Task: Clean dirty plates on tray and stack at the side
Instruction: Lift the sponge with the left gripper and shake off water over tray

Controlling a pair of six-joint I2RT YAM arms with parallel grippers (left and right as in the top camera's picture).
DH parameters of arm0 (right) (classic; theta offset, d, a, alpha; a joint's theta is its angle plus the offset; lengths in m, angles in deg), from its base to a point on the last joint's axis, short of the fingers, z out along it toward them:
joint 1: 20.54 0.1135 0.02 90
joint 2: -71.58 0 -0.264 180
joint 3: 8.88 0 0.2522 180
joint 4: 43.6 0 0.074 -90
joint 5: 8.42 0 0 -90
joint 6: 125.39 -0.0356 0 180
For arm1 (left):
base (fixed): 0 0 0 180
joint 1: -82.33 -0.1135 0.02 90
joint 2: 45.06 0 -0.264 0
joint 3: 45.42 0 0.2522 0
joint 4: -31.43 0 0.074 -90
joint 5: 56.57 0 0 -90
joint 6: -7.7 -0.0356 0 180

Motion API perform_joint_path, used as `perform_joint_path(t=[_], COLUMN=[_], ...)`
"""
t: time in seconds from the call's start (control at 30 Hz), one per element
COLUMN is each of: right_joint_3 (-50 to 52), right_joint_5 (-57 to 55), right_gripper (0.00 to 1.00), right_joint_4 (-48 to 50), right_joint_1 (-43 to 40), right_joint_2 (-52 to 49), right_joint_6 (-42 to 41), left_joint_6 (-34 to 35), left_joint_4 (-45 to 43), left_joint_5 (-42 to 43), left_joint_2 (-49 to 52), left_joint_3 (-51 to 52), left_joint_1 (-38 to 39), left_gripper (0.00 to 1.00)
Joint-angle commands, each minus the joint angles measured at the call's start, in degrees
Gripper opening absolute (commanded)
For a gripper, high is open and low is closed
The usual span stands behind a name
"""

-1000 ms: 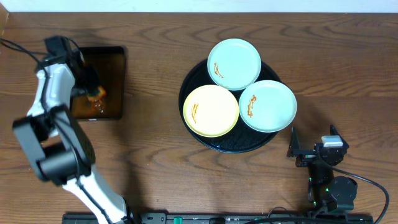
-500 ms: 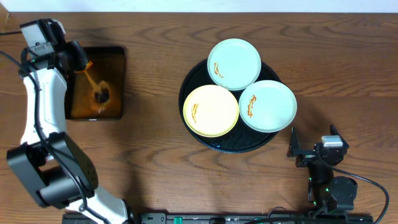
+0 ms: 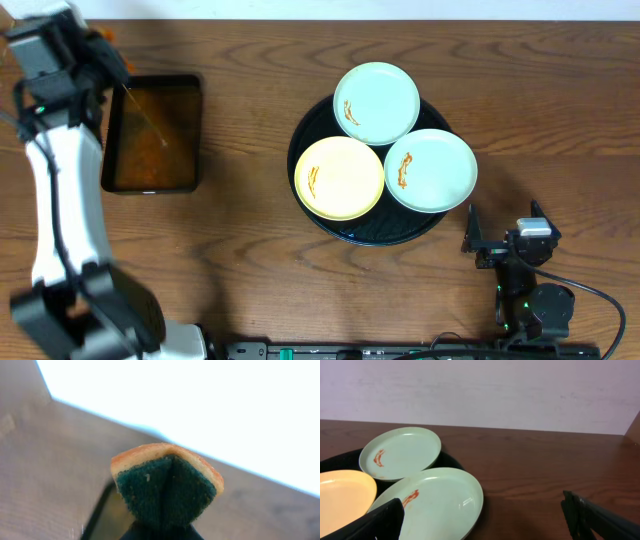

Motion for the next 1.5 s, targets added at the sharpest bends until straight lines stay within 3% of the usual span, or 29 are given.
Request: perform_joint_path(t=[0.0, 0.13, 0.33, 0.47, 0.67, 0.8, 0.97, 1.17, 1.33, 1.47], right_joint_3=[0.07, 0.07, 0.07, 0.07, 0.07, 0.07, 0.07, 0.07, 0.07, 0.07], right_joint_5=[0.31, 0.28, 0.28, 0.28, 0.28, 0.28, 0.28, 0.28, 0.28, 0.28], right_gripper=[0.99, 0.99, 0.99, 0.99, 0.99, 0.99, 0.99, 0.99, 0.99, 0.99], right_joint_4=[-0.22, -0.22, -0.22, -0.24, -0.22, -0.22, -0.22, -0.22, -0.22, -0.24], right_joint_1=[-0.26, -0.26, -0.26, -0.26, -0.26, -0.26, -0.26, -0.26, -0.26, -0.26], right_joint_2=[0.17, 0.17, 0.17, 0.17, 0.17, 0.17, 0.17, 0.17, 0.17, 0.20], right_joint_6=[0.50, 0.50, 0.50, 0.50, 0.50, 0.50, 0.50, 0.50, 0.50, 0.50], left_joint_6=[0.35, 0.31, 0.33, 0.33, 0.33, 0.33, 0.31, 0.28, 0.31, 0.31], left_joint_4=[-3.32, -3.37, 3.48, 3.54, 0.31, -9.73, -13.53, -5.53, 2.97, 3.23], left_joint_5=[1.18, 1.01, 1.07, 1.25, 9.35, 9.62, 9.51, 3.48, 5.68, 6.05], left_joint_2=[-6.29, -4.11, 12.24, 14.67, 4.17, -6.93, -10.86, -0.42, 14.78, 15.39], left_joint_3=[-0.66, -0.39, 0.24, 0.24, 0.11, 0.11, 0.13, 0.24, 0.24, 0.17], left_joint_1=[-0.20, -0.20, -0.09, -0.31, -0.35, -0.35, -0.35, -0.35, -0.46, -0.90], left_gripper=[0.08, 0.08, 0.08, 0.08, 0.07, 0.08, 0.08, 0.07, 0.08, 0.07])
